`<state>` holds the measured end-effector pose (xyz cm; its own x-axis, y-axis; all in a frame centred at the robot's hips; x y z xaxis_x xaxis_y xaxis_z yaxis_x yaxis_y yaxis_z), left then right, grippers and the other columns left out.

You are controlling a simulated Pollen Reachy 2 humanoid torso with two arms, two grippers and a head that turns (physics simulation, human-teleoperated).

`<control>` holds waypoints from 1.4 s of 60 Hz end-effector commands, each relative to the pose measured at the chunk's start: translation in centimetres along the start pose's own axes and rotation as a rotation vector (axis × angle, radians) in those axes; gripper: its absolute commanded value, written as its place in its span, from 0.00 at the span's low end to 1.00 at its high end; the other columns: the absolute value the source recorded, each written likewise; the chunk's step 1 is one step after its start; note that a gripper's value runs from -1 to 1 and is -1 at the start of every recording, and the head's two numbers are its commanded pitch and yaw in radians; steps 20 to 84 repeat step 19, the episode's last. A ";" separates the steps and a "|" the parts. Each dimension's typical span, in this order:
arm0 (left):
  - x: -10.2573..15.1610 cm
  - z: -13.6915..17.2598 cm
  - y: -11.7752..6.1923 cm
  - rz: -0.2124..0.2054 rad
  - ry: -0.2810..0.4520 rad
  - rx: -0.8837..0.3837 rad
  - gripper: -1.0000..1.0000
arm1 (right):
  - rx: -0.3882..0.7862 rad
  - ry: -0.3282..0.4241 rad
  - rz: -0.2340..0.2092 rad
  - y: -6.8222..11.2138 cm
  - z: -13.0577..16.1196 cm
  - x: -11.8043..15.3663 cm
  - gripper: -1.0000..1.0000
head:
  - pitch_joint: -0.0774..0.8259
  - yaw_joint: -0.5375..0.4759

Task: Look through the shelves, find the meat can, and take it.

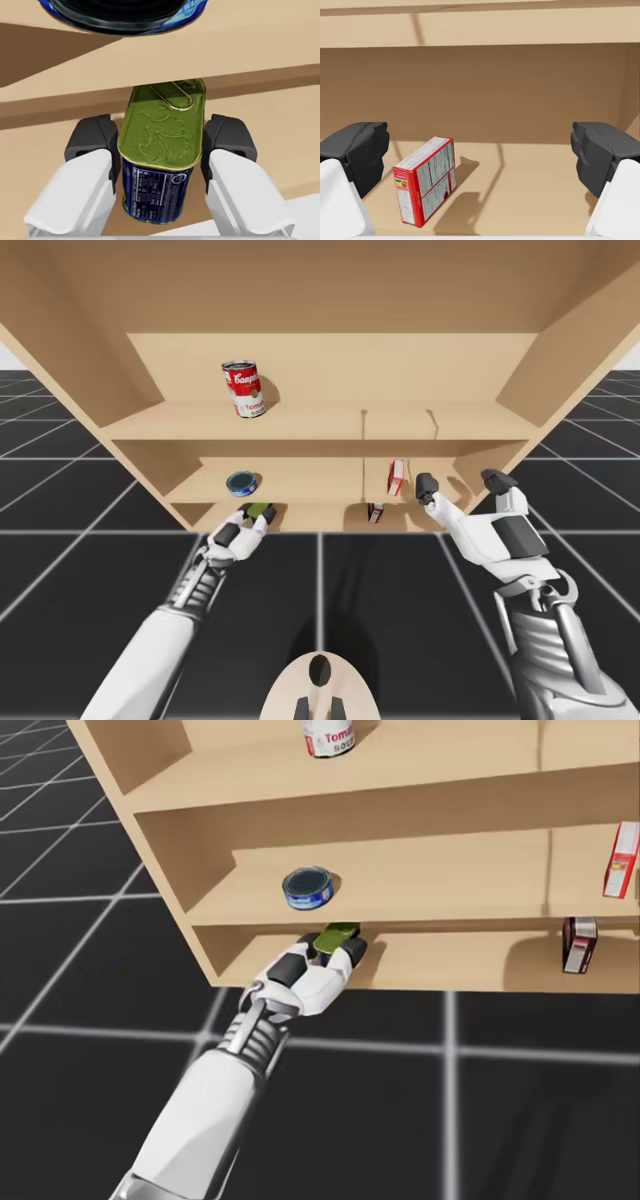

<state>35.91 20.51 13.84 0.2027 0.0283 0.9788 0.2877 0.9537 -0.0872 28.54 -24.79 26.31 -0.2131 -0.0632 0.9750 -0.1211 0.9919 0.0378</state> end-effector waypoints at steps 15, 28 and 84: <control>1.6 6.7 -1.7 -0.028 -0.090 0.000 1.00 | -0.006 -0.009 -0.004 -0.2 0.1 0.3 0.00 | 0.77 0.80; 1.8 9.0 -1.7 -0.045 -0.101 0.002 1.00 | -0.007 -0.010 -0.005 -0.2 0.1 0.3 0.00 | 0.77 0.80; 1.8 9.0 -1.7 -0.045 -0.101 0.002 1.00 | -0.007 -0.010 -0.005 -0.2 0.1 0.3 0.00 | 0.77 0.80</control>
